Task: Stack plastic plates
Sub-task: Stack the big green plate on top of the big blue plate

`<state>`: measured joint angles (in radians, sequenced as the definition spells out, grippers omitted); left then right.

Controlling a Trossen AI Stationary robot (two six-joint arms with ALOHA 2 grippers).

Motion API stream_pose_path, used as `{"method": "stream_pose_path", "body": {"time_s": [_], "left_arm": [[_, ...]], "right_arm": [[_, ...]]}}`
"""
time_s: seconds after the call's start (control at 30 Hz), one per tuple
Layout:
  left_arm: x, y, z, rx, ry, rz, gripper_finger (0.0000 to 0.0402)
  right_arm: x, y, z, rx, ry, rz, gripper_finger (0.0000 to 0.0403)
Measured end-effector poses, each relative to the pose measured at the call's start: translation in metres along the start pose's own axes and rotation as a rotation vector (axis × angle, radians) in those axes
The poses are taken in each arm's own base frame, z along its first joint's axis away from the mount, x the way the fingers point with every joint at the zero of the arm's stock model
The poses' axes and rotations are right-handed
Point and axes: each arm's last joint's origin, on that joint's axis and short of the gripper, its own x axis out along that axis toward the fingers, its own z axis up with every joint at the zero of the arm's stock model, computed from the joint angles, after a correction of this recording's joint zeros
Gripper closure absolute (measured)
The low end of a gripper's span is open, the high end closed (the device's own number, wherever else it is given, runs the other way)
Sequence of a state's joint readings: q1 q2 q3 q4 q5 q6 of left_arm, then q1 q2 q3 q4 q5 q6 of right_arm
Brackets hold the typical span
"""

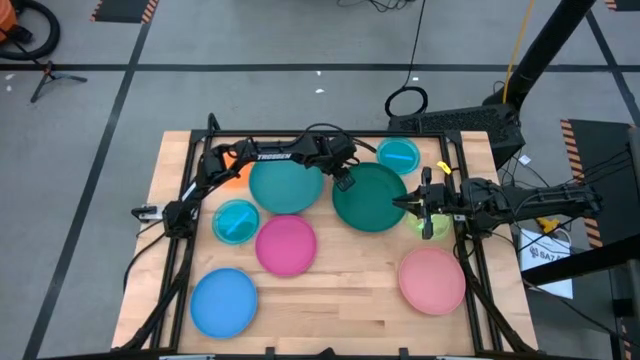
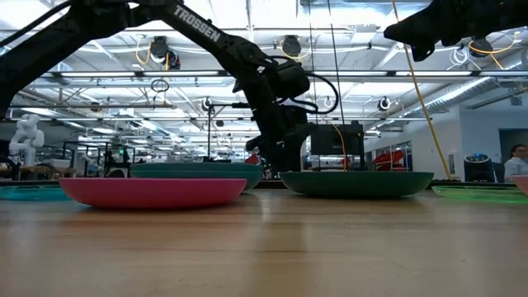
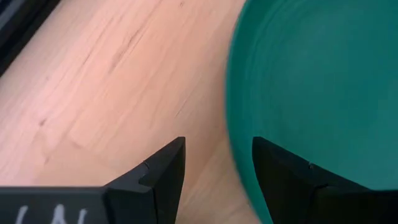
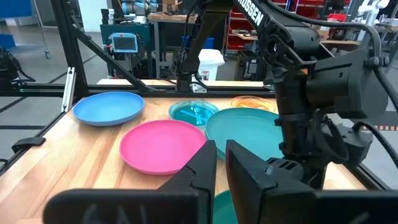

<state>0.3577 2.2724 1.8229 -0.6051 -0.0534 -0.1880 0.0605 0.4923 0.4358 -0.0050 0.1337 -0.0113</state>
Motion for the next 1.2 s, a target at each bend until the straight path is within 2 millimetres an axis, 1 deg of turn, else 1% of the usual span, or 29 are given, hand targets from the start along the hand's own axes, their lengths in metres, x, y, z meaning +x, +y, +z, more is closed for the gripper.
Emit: {"method": "stream_pose_path", "body": {"time_s": [0.37,0.6,0.77,0.87,1.2], "left_arm": [[0.0,-0.002,-0.003,0.008,0.033,-0.007,0.0211],[0.01,-0.006,-0.008,0.018,0.057,-0.018,0.0211],[0.009,-0.008,-0.008,0.028,0.052,-0.021,0.0216],[0.009,-0.01,-0.009,0.039,0.055,-0.014,0.0238],[0.009,-0.012,-0.008,0.024,0.037,-0.016,0.0342]], "right_arm": [[0.0,0.0,0.0,0.0,0.0,0.002,0.0374],[0.0,0.0,0.0,0.0,0.001,0.002,0.0374],[0.0,0.0,0.0,0.0,0.004,0.002,0.0374],[0.0,0.0,0.0,-0.001,0.005,0.002,0.0374],[0.0,0.0,-0.001,-0.001,0.008,0.002,0.0374]]}}
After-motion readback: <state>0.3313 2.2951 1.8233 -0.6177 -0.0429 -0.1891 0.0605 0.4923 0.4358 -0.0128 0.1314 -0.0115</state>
